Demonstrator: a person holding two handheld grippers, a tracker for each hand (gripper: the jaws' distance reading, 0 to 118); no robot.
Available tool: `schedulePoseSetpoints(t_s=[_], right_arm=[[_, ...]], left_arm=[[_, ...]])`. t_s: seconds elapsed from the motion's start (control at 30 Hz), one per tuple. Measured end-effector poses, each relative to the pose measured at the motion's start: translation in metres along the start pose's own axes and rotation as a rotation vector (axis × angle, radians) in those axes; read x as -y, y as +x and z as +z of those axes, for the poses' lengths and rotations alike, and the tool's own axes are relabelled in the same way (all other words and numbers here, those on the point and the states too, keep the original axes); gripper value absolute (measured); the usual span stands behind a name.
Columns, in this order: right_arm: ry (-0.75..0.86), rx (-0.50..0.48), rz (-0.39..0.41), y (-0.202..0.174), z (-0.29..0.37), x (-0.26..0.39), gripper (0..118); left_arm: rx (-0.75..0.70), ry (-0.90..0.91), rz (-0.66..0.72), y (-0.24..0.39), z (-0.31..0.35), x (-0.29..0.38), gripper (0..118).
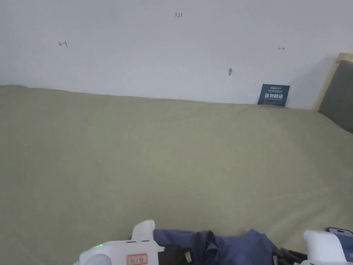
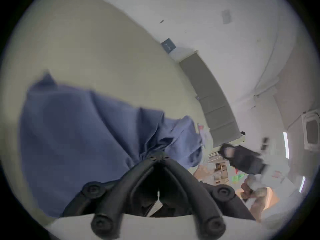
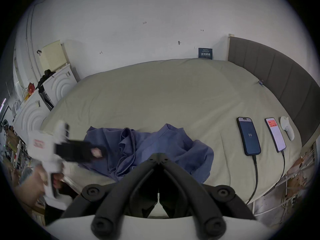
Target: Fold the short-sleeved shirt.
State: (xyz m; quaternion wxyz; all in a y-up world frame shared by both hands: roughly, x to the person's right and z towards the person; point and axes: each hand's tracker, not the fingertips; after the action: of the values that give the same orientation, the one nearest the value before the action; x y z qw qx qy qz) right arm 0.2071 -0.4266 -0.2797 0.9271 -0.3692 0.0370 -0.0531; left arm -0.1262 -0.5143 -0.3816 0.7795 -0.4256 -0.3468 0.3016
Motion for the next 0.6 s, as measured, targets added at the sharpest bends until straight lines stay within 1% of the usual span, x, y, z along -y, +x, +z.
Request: schedulePoseSetpoints(t_s=[0.1, 0.17, 0.23, 0.3, 0.33, 0.37, 0.4, 0.43, 0.47, 0.53, 0.6], right_arm=[[-0.004, 0.004, 0.01, -0.004, -0.001, 0.0, 0], [-0.004, -0.004, 0.013, -0.005, -0.001, 0.001, 0], [-0.004, -0.003, 0.022, -0.008, 0.0, 0.002, 0], [-0.002, -0.001, 0.023, -0.008, 0.002, 0.002, 0], [-0.001, -0.002, 0.022, -0.008, 0.003, 0.002, 0], [0.001, -0.002, 0.019, -0.009, 0.004, 0.001, 0], [0.004, -0.001, 0.016, -0.009, 0.006, 0.001, 0], [0.006, -0.001, 0.017, -0.009, 0.008, 0.0, 0], [0.007, 0.001, 0.022, -0.009, 0.011, 0.0, 0], [0.012, 0.005, 0.033, -0.009, 0.017, -0.001, 0], [0.02, 0.013, 0.035, -0.006, 0.022, -0.001, 0]], left_arm=[[-0.075, 0.022, -0.036, -0.019, 0.042, -0.021, 0], [-0.128, 0.028, -0.028, -0.038, 0.063, -0.029, 0], [-0.132, 0.001, 0.016, -0.056, 0.078, -0.032, 0], [-0.131, -0.003, 0.026, -0.069, 0.084, -0.033, 1], [-0.108, -0.008, 0.047, -0.076, 0.085, -0.031, 4], [-0.048, -0.02, 0.089, -0.083, 0.084, -0.03, 18], [-0.003, -0.031, 0.126, -0.091, 0.081, -0.029, 59], [0.022, -0.042, 0.162, -0.099, 0.076, -0.027, 90], [0.005, -0.066, 0.182, -0.105, 0.071, -0.025, 108], [-0.004, -0.043, 0.199, -0.116, 0.066, -0.02, 109], [0.011, -0.027, 0.268, -0.124, 0.055, -0.009, 109]])
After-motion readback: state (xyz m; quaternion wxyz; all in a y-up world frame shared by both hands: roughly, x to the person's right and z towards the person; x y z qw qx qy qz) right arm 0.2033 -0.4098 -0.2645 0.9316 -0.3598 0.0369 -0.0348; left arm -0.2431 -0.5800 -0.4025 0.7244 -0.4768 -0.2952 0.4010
